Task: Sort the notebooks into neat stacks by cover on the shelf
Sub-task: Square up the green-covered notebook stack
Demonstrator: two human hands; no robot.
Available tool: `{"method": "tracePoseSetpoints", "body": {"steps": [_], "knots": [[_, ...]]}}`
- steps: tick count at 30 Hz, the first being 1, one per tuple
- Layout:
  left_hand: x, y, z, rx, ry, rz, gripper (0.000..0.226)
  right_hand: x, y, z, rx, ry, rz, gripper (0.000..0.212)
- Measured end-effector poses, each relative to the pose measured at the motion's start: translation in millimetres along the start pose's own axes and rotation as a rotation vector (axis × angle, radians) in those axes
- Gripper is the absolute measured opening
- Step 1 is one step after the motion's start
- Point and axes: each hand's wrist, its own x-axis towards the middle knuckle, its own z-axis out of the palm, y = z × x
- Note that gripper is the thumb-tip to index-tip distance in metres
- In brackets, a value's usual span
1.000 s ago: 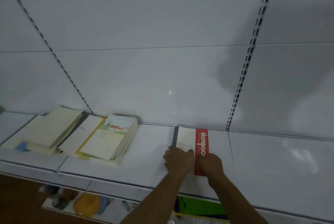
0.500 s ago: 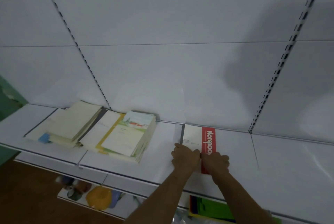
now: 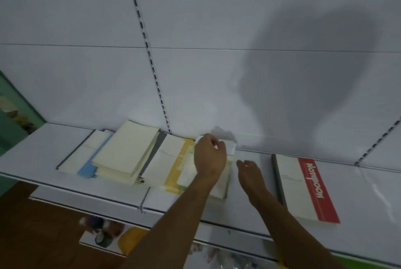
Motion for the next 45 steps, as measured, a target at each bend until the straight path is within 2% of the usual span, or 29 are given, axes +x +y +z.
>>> {"method": "tracePoseSetpoints", "body": {"steps": [2,5,8,12,15,22,26,30,34,39,45], "knots": [[23,-26,-17,0.122,-0.027,-0.106,0.03,2,3,21,0.03,-0.115,0.097,0.052],[43,-55,-26,0.263,-0.288,-0.33,0.052,6,9,33,0.122,-0.158,0.211,0.056],[44,-65,-23,0.266,-0.476,-0.332,0.053,7,12,35,0.159,-0.172,0.27,0.055],[48,-67,-17,0.235,-0.455,-0.358,0.06,8,14,30,0.289,-0.194,0.295,0.04],[50,-61,-15,0.284,-0.474,-0.362,0.06,10,16,29,0.33,-0.193,0.308,0.038],[62,-55,-9,0.321,-0.497,-0.39,0.072,13,22,35,0.255,-0.208,0.258,0.049],[66,-52,-6,0.298,-0.522,-0.404,0.069,11,26,39,0.28,-0.186,0.252,0.041],[57,-48,6,0.327,-0.536,-0.388,0.076,12,28,35,0.292,-0.133,0.28,0.034],[49,-46,17,0.281,-0.571,-0.408,0.079,15,28,22,0.275,-0.065,0.306,0.037],[37,-50,19,0.428,-0.515,-0.384,0.09,15,29,13,0.278,-0.111,0.295,0.03],[35,-42,17,0.316,-0.499,-0.419,0.086,15,32,10,0.287,-0.137,0.298,0.028]]}}
